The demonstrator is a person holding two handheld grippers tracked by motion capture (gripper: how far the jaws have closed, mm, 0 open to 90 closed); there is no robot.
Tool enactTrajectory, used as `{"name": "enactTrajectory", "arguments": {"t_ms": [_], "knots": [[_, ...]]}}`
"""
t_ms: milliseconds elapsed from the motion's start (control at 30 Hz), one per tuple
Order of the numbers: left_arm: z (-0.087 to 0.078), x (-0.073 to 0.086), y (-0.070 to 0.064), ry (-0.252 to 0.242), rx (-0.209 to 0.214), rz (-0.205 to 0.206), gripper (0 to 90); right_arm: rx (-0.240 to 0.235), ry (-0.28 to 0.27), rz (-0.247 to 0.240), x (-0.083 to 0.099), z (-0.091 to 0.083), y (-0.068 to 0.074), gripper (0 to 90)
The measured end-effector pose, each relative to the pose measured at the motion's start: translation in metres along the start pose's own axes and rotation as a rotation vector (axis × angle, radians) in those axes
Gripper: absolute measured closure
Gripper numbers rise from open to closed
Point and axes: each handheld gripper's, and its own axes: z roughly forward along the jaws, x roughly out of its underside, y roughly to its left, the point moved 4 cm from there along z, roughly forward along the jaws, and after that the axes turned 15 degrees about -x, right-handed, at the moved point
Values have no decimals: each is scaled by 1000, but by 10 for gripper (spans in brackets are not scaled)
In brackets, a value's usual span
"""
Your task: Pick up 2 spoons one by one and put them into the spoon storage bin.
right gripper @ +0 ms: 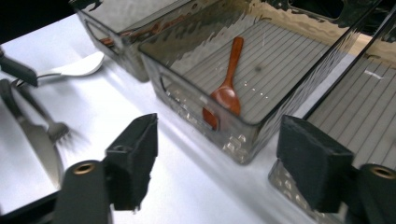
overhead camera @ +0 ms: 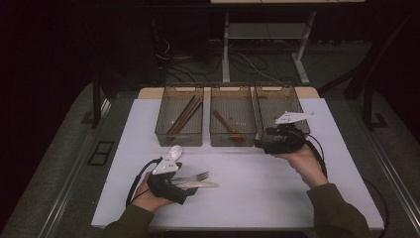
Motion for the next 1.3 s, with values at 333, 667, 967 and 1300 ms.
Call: {"name": "enactTrajectory", "arguments": {"t_ms": [333, 667, 967, 1300], "knots": [[0, 1, 2, 7, -4, -4, 0, -4, -44, -29, 31, -14, 10, 192], [-1, -1, 4, 0, -17, -6, 0, 31, -52, -42, 76, -29, 9, 176], [-4, -3, 8, -5, -31, 0, 0, 35, -62, -23, 108, -43, 10, 175], [-12, -9, 31, -18, -130, -42, 192, 25, -29, -36, 119, -39, 14, 176]]}}
